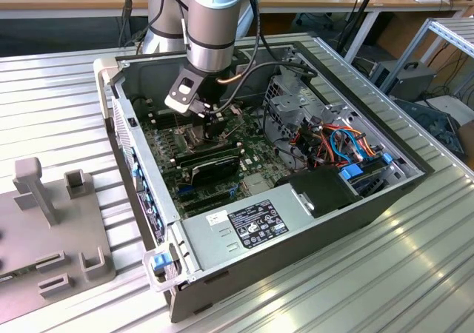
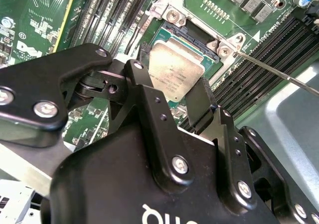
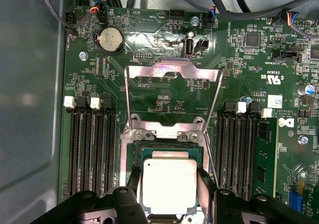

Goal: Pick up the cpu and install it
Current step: 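Place the cpu into insertion slot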

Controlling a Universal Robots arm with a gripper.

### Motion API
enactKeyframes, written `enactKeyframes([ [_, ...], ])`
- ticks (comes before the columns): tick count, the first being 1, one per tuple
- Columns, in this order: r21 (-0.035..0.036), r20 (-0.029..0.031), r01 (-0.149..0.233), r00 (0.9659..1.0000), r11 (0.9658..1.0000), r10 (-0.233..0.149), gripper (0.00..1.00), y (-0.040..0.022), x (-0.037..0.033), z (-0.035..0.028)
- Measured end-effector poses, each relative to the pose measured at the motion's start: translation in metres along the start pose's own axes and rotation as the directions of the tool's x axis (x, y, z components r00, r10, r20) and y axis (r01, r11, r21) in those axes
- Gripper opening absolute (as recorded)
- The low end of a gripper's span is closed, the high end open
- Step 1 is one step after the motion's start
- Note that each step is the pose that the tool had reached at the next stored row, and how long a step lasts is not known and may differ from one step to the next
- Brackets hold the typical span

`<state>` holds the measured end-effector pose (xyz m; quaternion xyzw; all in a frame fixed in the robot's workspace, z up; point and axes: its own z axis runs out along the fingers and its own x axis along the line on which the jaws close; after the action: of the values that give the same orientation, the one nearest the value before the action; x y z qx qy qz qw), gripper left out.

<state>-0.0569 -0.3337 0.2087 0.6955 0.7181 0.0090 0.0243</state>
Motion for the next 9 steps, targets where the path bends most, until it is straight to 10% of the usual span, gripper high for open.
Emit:
enactKeyframes([
  [9, -0.0001, -0.0002, 0.000, 1.0000, 1.0000, 0.000, 0.54, 0.0000, 0.0005, 0.0011],
])
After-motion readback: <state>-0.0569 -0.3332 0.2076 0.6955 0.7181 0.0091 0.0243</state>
